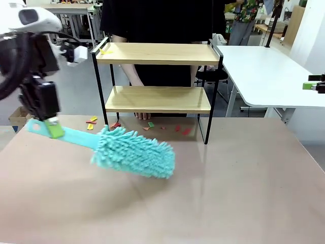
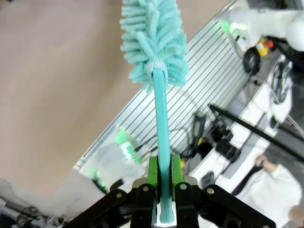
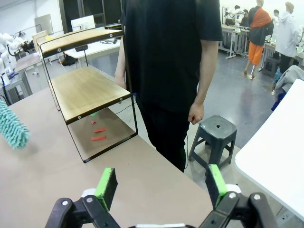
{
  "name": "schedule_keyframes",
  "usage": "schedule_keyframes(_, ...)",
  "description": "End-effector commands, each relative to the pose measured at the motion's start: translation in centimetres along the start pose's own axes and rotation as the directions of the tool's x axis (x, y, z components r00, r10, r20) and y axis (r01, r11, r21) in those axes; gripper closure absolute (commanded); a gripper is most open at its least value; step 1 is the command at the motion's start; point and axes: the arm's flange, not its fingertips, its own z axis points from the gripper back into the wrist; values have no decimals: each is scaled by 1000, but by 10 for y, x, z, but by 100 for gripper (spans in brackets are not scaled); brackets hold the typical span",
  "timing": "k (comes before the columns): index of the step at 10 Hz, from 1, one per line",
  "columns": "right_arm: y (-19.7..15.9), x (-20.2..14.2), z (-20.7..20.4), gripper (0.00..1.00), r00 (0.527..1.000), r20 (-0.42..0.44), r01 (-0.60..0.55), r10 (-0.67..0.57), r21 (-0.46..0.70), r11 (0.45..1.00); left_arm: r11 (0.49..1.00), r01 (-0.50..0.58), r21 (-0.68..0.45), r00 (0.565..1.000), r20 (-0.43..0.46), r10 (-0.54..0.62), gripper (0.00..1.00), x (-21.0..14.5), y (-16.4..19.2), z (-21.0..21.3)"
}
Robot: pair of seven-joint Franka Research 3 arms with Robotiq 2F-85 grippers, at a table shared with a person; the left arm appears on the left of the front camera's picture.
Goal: Clean the shelf.
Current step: Clean the specific section of the Shelf indicated by the human with the Duster.
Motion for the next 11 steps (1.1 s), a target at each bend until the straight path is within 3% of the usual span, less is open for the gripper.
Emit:
schedule_keyframes(1,1,3,-1,0,1000,3,-4,4,1,1000,997,-74,-36,990,118,77,87,14,-29,-25)
schedule_keyframes(3,1,3,-1,0,1000,3,-4,4,1,1000,978,-209,-4,952,226,204,87,35,-60,-46)
schedule_keyframes(6,1,3,-1,0,1000,3,-4,4,1,1000,950,-312,21,885,371,283,87,76,-86,-76)
schedule_keyframes(8,1,3,-1,0,1000,3,-4,4,1,1000,945,-326,12,872,389,296,87,109,-90,-93)
schedule_keyframes(9,1,3,-1,0,1000,3,-4,4,1,1000,948,-317,-1,894,335,299,87,119,-90,-97)
schedule_keyframes(10,1,3,-1,0,1000,3,-4,4,1,1000,954,-301,7,885,375,277,87,91,-93,-87)
schedule_keyframes(11,1,3,-1,0,1000,3,-4,4,1,1000,954,-301,7,885,375,277,87,91,-93,-87)
